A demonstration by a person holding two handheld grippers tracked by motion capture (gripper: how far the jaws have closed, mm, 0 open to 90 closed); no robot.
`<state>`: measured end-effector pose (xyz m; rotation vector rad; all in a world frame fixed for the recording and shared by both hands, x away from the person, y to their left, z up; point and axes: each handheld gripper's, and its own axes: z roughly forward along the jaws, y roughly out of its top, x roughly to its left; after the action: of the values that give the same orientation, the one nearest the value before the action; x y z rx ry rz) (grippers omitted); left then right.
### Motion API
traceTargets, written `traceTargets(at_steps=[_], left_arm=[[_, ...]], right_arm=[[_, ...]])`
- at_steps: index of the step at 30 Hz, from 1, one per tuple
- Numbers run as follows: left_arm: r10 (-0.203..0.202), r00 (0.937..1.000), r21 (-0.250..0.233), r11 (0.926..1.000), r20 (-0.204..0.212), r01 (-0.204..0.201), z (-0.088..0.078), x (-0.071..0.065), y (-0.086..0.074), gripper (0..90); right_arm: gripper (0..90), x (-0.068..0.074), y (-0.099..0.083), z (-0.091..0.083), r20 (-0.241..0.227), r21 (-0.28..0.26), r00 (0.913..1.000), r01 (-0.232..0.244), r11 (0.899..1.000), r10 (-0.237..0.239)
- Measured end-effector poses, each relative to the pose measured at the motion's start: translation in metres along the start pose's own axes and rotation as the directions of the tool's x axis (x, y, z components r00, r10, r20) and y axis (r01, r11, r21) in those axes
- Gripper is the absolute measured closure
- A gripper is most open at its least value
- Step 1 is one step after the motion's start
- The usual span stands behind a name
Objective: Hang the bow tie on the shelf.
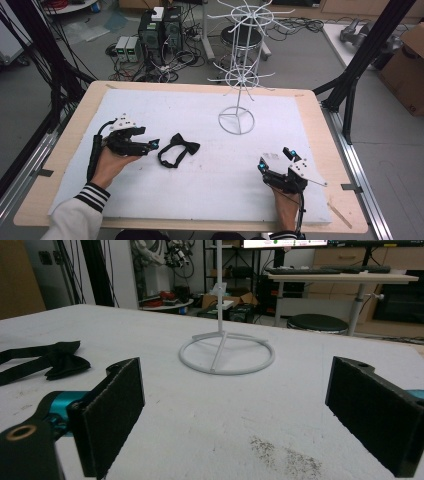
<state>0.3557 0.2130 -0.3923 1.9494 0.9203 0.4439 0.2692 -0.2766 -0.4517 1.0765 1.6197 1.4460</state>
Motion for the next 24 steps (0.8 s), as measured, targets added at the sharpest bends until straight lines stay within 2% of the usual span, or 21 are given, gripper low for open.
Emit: traceTargets(at_steps=[3,5,8,11,12,13,15,16,17,21,23,24], left_arm=[[-0.001,1.0,0.011,0.9999,0.005,0.001,0.008,0.001,0.001,31.3],[-0.001,1.0,0.03,0.9996,0.002,0.001,0.013,0.0,0.001,31.3],[0.022,0.9997,0.092,0.9955,0.005,-0.023,0.024,-0.002,0.004,31.2],[0.03,0.9993,0.118,0.9925,0.02,-0.032,0.033,-0.006,0.009,31.2],[0.048,0.9987,0.149,0.9875,0.018,-0.05,0.039,-0.008,0.013,31.3],[0.048,0.9987,0.149,0.9875,0.018,-0.05,0.039,-0.008,0.013,31.5],[0.047,0.9986,0.179,0.9826,0.024,-0.05,0.045,-0.01,0.016,32.4],[0.053,0.9982,0.194,0.9793,0.029,-0.058,0.048,-0.011,0.017,32.4],[0.069,0.9971,0.219,0.9728,0.033,-0.074,0.052,-0.012,0.019,33.0],[0.061,0.9974,0.238,0.9688,0.036,-0.068,0.058,-0.014,0.021,34.4],[0.071,0.997,0.266,0.961,0.032,-0.077,0.061,-0.015,0.022,35.9],[0.063,0.9975,0.269,0.9608,0.031,-0.069,0.062,-0.015,0.021,36.9]], right_arm=[[7.7,0.0,0.0,0.0,-0.001,-0.002,1.0,0.004,1.0,-0.004],[7.7,0.0,0.0,0.0,-0.001,-0.002,1.0,0.004,1.0,-0.004],[7.8,0.0,0.0,0.0,-0.002,-0.002,1.0,0.004,1.0,-0.004],[7.7,0.0,0.0,0.0,-0.002,0.0,1.0,-0.001,1.0,0.001],[7.7,0.0,0.0,0.0,-0.002,-0.002,1.0,0.002,1.0,-0.002],[7.7,0.0,0.0,0.0,-0.002,-0.002,1.0,0.002,1.0,-0.002],[7.8,0.0,0.0,0.0,-0.003,-0.003,1.0,0.005,1.0,-0.005],[7.8,0.0,0.0,0.0,-0.003,-0.003,1.0,0.005,1.0,-0.005],[7.8,0.001,0.0,-0.001,-0.002,-0.003,1.0,-0.002,1.0,0.002],[7.8,0.0,0.0,-0.001,-0.001,-0.006,1.0,0.003,1.0,-0.003],[7.7,0.0,0.0,0.0,-0.002,-0.007,1.0,0.002,1.0,-0.002],[7.8,0.0,0.0,0.0,-0.002,-0.007,1.0,0.003,1.0,-0.003]])
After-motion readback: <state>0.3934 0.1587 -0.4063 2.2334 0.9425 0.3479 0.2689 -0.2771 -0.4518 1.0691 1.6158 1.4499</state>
